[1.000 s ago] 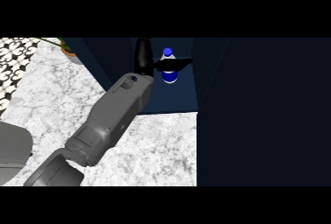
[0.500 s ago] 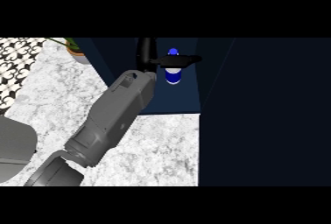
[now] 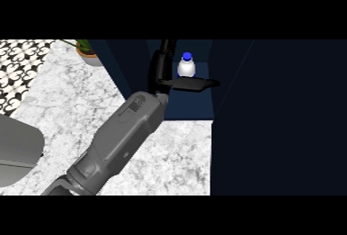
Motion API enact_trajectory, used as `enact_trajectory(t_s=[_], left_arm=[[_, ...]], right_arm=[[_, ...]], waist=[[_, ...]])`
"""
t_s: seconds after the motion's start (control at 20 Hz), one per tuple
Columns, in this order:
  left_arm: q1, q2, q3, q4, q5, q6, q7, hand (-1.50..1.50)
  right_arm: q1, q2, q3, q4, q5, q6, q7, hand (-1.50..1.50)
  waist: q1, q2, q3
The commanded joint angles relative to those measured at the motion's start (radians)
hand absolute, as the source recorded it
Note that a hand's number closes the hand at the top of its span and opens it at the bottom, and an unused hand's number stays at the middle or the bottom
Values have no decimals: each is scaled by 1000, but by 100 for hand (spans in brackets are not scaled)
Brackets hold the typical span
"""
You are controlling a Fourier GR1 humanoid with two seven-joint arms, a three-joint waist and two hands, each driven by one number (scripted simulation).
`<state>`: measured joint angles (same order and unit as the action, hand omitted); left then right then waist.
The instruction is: Pick up the bottled water, place it into the cabinet and close the cabinet
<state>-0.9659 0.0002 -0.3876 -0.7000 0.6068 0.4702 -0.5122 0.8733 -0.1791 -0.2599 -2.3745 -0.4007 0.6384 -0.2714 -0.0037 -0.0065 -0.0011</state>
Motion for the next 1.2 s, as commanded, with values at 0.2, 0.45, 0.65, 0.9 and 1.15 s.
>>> enact_trajectory(t_s=[0.2,0.45,0.65,0.9,1.15], left_arm=[[270,0,-133,-361,-14,65,26,-150],[441,51,-220,-592,-61,85,81,-150],[571,150,-242,-800,-49,91,162,-150],[676,158,-298,-891,-88,119,140,-150],[808,229,-288,-972,-92,81,81,-150]], right_arm=[[49,22,29,-164,-53,-30,69,-150],[15,7,18,-160,-52,-58,89,-150],[25,31,66,-165,1,-46,74,-150],[27,-79,152,-180,11,37,159,150],[-7,-127,209,-202,48,87,166,150]], waist=[[17,-5,0],[19,-2,0],[19,-4,0],[17,0,-1],[9,3,-1]])
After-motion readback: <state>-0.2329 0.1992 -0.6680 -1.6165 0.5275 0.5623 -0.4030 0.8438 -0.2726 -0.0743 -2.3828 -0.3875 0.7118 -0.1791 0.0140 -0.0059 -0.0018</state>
